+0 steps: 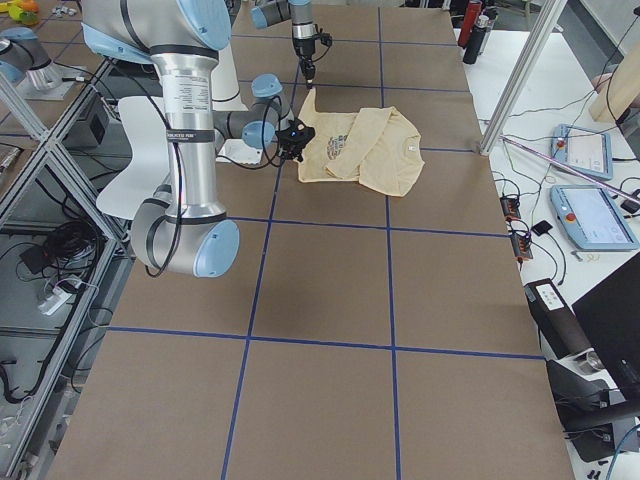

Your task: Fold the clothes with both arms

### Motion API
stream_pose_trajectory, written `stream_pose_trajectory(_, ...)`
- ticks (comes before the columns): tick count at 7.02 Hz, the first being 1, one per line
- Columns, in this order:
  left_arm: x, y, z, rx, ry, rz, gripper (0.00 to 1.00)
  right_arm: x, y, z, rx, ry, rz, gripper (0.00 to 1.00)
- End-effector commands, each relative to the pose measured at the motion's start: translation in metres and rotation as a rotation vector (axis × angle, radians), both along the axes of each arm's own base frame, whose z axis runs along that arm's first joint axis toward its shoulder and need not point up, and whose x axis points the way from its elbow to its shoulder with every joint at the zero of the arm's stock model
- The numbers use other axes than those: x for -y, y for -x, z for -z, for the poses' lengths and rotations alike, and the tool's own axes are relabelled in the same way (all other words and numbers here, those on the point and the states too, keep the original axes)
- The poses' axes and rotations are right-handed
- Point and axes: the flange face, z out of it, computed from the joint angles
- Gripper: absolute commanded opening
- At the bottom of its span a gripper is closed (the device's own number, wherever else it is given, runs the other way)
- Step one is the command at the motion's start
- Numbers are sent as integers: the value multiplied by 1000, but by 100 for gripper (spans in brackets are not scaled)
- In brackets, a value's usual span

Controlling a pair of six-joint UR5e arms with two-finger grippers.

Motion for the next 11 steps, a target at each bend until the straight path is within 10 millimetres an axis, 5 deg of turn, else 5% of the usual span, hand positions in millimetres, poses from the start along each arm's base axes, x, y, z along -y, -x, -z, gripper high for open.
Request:
stream_pose_trajectory(1,68,18,-12,58,-73,55,0,78,-48,13,-55,8,6,0)
stream_pose_trajectory(3,80,27,-16,52,-57,8,0,118,-78,7,-56,17,-2,0)
stream_pose_trajectory(6,106,47,-3,41,-65,66,0,170,-40,11,-106,0,6,0)
stream_pose_trajectory(7,131,52,1,43,-66,107,0,185,-39,9,-123,-11,8,0)
stream_pose_trajectory(8,163,36,0,69,-58,128,0,206,-30,9,-139,-12,3,0)
stream_pose_trajectory(11,203,20,-34,100,-107,171,0,243,-8,3,-187,-10,12,0)
